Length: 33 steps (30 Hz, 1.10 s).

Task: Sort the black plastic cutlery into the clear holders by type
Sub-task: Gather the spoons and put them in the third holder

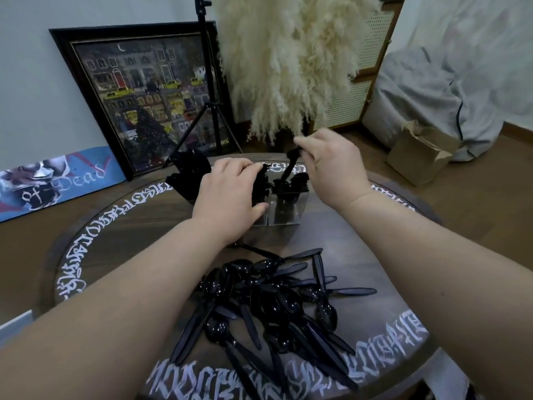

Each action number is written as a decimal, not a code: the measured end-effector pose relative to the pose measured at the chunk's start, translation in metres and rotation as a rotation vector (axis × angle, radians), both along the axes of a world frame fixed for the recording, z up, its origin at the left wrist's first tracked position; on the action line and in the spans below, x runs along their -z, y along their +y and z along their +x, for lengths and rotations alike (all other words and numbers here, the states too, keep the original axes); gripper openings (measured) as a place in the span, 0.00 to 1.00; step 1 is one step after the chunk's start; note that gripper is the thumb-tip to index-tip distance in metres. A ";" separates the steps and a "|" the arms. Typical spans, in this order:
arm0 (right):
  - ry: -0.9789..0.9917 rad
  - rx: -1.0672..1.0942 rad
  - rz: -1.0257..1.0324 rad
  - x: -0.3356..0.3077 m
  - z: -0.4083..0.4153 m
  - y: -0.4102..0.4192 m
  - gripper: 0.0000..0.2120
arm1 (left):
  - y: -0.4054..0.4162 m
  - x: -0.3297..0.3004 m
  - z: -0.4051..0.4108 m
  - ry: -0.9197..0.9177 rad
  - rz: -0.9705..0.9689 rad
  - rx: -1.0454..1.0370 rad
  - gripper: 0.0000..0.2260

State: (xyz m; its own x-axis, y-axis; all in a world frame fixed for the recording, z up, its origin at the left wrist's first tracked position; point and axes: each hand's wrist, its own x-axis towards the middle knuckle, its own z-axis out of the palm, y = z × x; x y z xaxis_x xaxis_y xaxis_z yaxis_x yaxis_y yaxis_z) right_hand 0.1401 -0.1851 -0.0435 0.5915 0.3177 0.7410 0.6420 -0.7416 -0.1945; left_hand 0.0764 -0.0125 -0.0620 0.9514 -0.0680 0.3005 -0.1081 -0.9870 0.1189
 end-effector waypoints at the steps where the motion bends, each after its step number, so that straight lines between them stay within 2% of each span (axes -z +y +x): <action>1: 0.049 -0.009 -0.029 0.005 0.005 0.002 0.10 | 0.000 0.001 0.003 0.003 0.013 0.002 0.33; 7: 0.331 -0.002 -0.268 0.021 0.017 0.008 0.15 | -0.005 0.006 0.022 0.006 0.052 0.032 0.32; 10: 0.467 -0.033 -0.261 0.019 0.016 0.001 0.21 | -0.008 0.003 0.032 0.025 0.067 0.064 0.33; 13: 0.514 -0.041 -0.249 0.015 0.017 -0.015 0.28 | -0.014 -0.001 0.042 0.047 0.119 0.095 0.32; 17: 0.600 -0.007 -0.390 0.018 0.020 -0.030 0.36 | -0.025 -0.004 0.049 0.079 0.197 0.112 0.30; 20: 0.623 -0.014 -0.372 0.024 0.022 -0.029 0.26 | -0.029 -0.003 0.052 0.094 0.226 0.158 0.28; 23: 0.580 -0.020 -0.332 0.026 0.022 -0.024 0.15 | -0.027 0.000 0.054 0.079 0.233 0.157 0.19; 27: 0.552 -0.013 -0.292 0.029 0.024 -0.019 0.14 | -0.027 0.001 0.055 0.043 0.148 0.121 0.14; 33: 0.502 -0.017 -0.282 0.030 0.027 -0.020 0.16 | -0.024 -0.001 0.055 0.023 0.203 0.143 0.16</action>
